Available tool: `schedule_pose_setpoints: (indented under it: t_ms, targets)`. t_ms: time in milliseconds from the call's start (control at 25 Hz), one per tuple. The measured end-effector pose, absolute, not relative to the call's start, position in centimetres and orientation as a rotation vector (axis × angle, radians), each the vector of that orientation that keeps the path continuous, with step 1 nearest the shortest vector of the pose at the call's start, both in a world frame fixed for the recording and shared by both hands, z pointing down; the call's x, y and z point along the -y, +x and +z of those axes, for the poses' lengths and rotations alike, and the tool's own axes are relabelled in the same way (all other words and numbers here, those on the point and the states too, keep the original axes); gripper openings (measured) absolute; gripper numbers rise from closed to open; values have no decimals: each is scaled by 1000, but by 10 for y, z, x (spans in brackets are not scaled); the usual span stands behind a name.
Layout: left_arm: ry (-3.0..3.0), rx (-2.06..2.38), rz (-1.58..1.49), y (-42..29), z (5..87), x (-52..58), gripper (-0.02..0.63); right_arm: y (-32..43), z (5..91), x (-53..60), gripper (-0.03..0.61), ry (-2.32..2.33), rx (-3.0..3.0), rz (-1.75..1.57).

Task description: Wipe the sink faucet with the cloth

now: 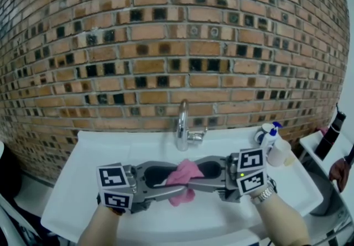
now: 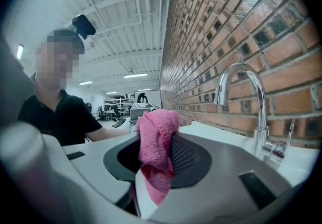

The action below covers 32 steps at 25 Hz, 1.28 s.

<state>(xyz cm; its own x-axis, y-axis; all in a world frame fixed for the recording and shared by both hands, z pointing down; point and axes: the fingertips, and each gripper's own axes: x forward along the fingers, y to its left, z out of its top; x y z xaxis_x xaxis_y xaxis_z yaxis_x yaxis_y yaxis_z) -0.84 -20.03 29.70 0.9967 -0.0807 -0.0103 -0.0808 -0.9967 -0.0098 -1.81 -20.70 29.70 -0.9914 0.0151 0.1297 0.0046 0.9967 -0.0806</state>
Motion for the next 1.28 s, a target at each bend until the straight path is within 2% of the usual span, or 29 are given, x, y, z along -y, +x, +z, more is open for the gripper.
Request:
schedule_pose_setpoints:
  t_ms: [320,520,680,800,1160,1280]
  targets:
    - [-3144,-47,87,-9,287,191,199,-8,287,200,133,-203,3079,408]
    - [-3135,-37,82,-9,286,189,181,-5,286,198,139,-242,3078,471]
    - [-3114,-115,91,-15,284,197,107,-5,287,203,206,-196,3073,459]
    - [-3091,-206,67,-18,285,207,84,-7,289,212,212,-91,3067,408]
    - [-3006,-492,-5,-25,293,236,75,-14,295,235,212,159,3079,320]
    - [-2998,-528,-54,-23,300,240,99,-14,295,235,212,156,3082,321]
